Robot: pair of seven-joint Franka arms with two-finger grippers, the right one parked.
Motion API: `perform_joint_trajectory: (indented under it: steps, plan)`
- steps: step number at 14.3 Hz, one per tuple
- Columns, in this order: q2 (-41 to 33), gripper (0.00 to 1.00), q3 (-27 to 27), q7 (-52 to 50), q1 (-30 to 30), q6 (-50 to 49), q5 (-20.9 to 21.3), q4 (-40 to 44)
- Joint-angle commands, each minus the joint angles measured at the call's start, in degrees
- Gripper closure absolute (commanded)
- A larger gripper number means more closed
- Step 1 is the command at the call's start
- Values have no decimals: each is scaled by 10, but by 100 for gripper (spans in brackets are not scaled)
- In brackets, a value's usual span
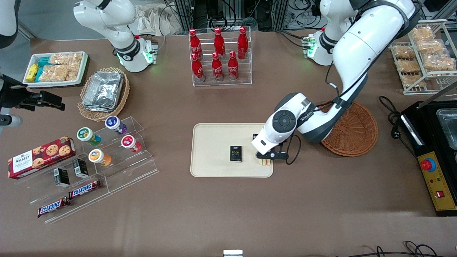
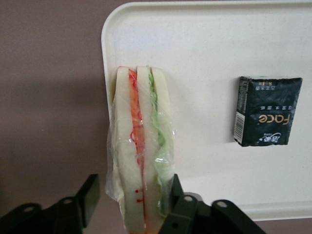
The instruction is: Place sandwich from basket to tray
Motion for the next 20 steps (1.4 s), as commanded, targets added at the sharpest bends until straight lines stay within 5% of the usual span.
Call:
perform_joint_trajectory:
  steps: [1, 9, 15, 20]
  plan:
    - [4, 1, 1, -17, -4, 0, 14, 10]
    - [-20, 1, -1, -21, 4, -7, 6, 18]
    - [-113, 1, -1, -31, 32, -68, 2, 40]
    - [-189, 1, -2, -52, 87, -110, -44, 61]
